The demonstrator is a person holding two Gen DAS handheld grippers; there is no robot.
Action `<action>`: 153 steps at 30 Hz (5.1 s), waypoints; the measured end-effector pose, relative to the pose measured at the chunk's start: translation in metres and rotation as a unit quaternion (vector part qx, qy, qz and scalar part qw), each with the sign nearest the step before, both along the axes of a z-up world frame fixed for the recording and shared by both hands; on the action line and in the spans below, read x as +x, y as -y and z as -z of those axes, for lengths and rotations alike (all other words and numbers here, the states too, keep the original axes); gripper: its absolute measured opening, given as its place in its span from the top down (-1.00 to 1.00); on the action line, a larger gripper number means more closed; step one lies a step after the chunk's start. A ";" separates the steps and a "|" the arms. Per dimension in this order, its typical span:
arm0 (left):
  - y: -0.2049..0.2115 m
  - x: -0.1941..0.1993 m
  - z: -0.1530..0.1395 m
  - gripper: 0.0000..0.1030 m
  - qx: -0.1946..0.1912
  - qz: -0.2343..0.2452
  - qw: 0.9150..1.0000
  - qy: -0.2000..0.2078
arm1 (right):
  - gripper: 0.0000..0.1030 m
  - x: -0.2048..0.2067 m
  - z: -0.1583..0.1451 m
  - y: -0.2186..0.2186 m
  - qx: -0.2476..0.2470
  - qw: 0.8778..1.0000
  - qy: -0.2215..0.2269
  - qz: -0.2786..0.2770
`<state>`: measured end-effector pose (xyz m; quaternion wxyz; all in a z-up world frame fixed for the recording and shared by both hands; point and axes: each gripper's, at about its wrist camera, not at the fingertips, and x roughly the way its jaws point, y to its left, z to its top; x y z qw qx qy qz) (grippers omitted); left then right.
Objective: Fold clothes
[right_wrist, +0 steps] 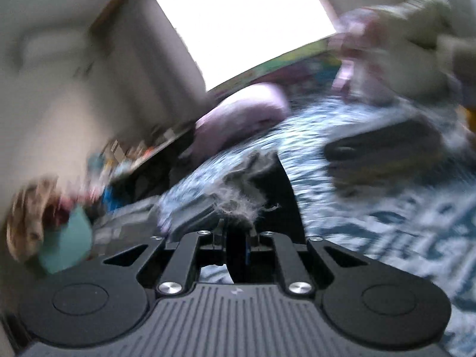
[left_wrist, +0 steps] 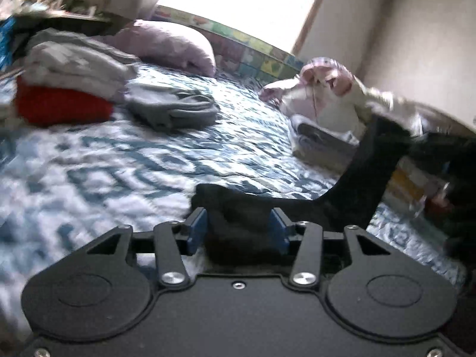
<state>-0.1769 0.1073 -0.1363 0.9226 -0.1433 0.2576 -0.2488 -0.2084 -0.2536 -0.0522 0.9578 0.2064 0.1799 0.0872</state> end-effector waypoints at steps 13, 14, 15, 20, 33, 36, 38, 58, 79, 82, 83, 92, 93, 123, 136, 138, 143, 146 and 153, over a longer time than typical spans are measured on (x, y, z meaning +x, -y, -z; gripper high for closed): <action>-0.058 -0.032 0.027 0.02 -0.050 -0.052 0.996 -0.048 | 0.76 0.031 0.045 -0.196 -0.303 0.939 -0.024 -0.161; -0.059 -0.032 0.028 0.02 -0.051 -0.053 0.996 -0.049 | 0.77 0.031 0.047 -0.201 -0.306 0.938 -0.023 -0.163; -0.059 -0.030 0.029 0.02 -0.051 -0.053 0.996 -0.051 | 0.76 0.031 0.049 -0.205 -0.309 0.937 -0.022 -0.164; -0.055 -0.023 0.030 0.02 -0.044 -0.055 0.996 -0.056 | 0.21 0.040 0.068 -0.217 -0.319 0.924 -0.056 -0.204; 0.037 0.008 -0.017 0.05 0.054 0.013 0.997 0.051 | 0.40 0.012 0.036 -0.067 -0.247 0.963 -0.036 -0.101; 0.077 0.027 -0.021 0.05 0.110 0.045 0.990 0.082 | 0.40 0.023 0.052 -0.052 -0.238 0.967 -0.038 -0.086; 0.095 0.039 -0.015 0.05 0.138 0.058 0.985 0.091 | 0.40 0.030 0.060 -0.055 -0.233 0.967 -0.032 -0.098; 0.074 0.039 0.023 -0.15 0.228 0.055 0.971 0.055 | -0.25 0.017 0.103 -0.029 -0.277 0.956 -0.063 -0.075; 0.034 0.070 0.023 -0.63 -0.106 -0.069 0.967 -0.221 | -0.11 0.052 0.139 0.018 0.174 0.963 -0.202 -0.028; 0.049 0.079 0.038 -0.24 -0.071 -0.093 0.964 -0.238 | 0.24 0.053 0.142 0.005 0.164 0.967 -0.189 -0.042; 0.055 0.078 0.036 -0.11 -0.045 -0.094 0.968 -0.227 | 0.32 0.054 0.142 0.001 0.150 0.970 -0.188 -0.040; 0.081 0.051 0.018 0.08 -0.069 -0.004 0.957 -0.282 | 0.47 -0.011 0.093 0.058 0.215 0.961 -0.172 -0.004; 0.087 0.051 0.025 -0.12 -0.039 -0.001 0.958 -0.284 | 0.15 -0.018 0.092 0.060 0.180 0.967 -0.183 0.008; 0.133 0.050 -0.009 0.44 -0.008 0.036 0.976 -0.216 | 0.58 -0.037 0.117 0.073 0.162 0.974 -0.159 -0.002; 0.250 0.183 -0.081 0.45 -0.085 0.121 0.975 -0.165 | 0.58 0.030 0.028 0.196 0.159 0.984 -0.055 0.061; 0.270 0.213 -0.085 0.45 -0.099 0.127 0.973 -0.163 | 0.58 0.050 0.015 0.215 0.150 0.985 -0.042 0.074; 0.315 0.289 -0.094 0.45 -0.130 0.141 0.969 -0.154 | 0.58 0.118 -0.014 0.260 0.127 0.986 -0.010 0.109; 0.337 0.329 -0.095 0.45 -0.143 0.150 0.967 -0.148 | 0.58 0.159 -0.020 0.285 0.119 0.984 0.001 0.131; 0.379 0.403 -0.068 0.45 -0.172 0.168 0.959 -0.149 | 0.58 0.223 -0.004 0.323 0.109 0.977 0.012 0.182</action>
